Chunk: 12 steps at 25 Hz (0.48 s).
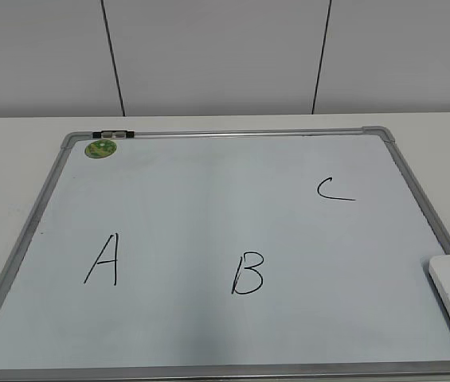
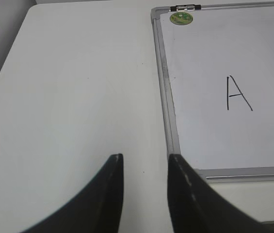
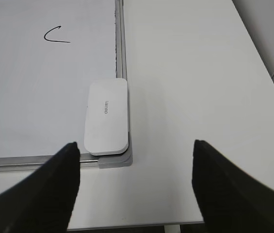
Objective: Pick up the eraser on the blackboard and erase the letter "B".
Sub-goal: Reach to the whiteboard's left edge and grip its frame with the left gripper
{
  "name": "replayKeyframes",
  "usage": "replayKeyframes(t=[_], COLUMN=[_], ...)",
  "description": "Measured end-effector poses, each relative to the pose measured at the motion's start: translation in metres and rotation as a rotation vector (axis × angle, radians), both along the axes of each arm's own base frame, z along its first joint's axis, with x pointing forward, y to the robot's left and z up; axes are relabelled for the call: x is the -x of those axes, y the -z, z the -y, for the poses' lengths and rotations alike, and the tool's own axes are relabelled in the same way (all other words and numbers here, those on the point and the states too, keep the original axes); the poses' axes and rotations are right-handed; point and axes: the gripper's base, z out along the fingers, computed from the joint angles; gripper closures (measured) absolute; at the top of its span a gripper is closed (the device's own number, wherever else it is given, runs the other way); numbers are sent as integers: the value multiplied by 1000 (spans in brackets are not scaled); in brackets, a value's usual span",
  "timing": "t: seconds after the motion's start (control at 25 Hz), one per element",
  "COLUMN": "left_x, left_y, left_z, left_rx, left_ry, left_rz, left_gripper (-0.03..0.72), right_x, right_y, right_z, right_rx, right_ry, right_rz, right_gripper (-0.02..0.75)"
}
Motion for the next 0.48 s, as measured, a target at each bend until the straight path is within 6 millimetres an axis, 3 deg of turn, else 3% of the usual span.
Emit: replayKeyframes(t=[0.48], left_x=[0], left_y=[0], left_z=[0], left_rx=[0], left_ry=[0], left_rz=[0], left_gripper=[448], right_x=[0], right_y=[0], right_z=[0], right_rx=[0], right_ry=[0], right_rz=[0], right_gripper=[203])
